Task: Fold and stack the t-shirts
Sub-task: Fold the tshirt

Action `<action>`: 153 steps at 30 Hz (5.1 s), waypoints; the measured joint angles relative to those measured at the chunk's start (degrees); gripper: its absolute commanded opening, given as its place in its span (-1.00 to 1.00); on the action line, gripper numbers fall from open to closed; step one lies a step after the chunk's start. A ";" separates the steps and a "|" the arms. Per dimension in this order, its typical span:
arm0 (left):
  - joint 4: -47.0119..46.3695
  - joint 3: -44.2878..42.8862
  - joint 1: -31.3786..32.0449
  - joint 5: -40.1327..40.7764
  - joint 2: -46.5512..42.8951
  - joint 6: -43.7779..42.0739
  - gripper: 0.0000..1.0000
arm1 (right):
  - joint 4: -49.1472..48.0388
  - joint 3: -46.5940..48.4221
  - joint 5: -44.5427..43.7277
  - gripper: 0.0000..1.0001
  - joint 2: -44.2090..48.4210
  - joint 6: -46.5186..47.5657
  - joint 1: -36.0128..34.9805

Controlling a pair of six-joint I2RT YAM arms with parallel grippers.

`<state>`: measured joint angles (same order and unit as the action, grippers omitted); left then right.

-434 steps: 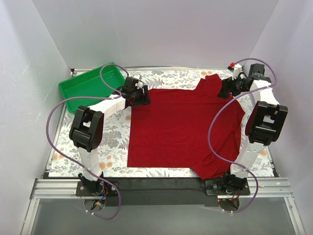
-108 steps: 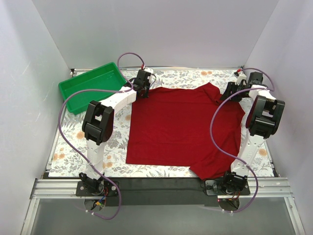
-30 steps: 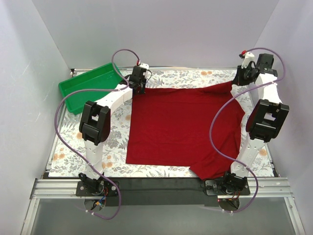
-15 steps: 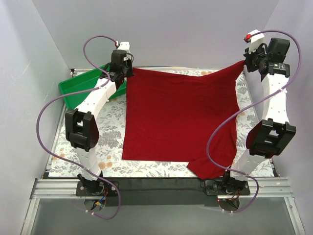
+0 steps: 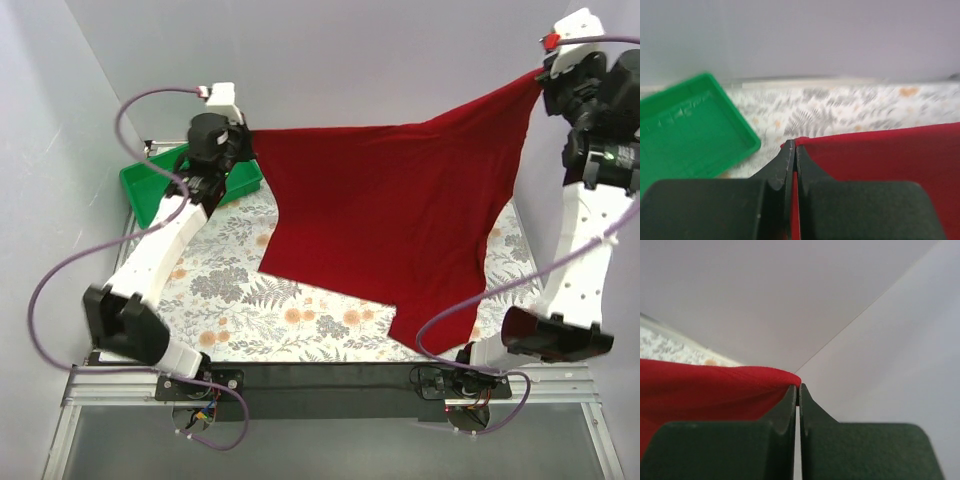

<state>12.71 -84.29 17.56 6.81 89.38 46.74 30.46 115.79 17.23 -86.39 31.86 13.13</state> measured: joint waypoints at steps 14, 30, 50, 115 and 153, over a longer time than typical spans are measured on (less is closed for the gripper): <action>-20.81 7.43 -0.11 -7.93 -38.73 1.49 -1.00 | -4.96 21.31 -3.23 -0.97 20.26 -5.64 0.04; -24.87 12.52 -0.13 -0.39 -22.29 -2.73 -1.00 | -9.14 4.11 -2.97 -0.97 13.66 -7.72 0.04; -27.89 2.21 -0.22 2.43 28.39 -3.93 -1.00 | -31.10 -41.48 0.50 -0.97 -9.05 -6.69 -5.11; -54.55 5.81 -0.22 2.71 39.58 -23.28 -1.00 | -33.09 -51.19 12.72 -0.97 1.68 -9.09 -6.71; -61.35 14.36 -0.94 2.38 34.47 -25.27 -1.00 | -17.79 -55.41 19.23 -0.97 12.96 -1.70 -1.79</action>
<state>-48.64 -69.93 16.62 9.19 123.85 21.47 12.67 60.38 36.47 -73.43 30.15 11.33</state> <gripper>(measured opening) 0.019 0.021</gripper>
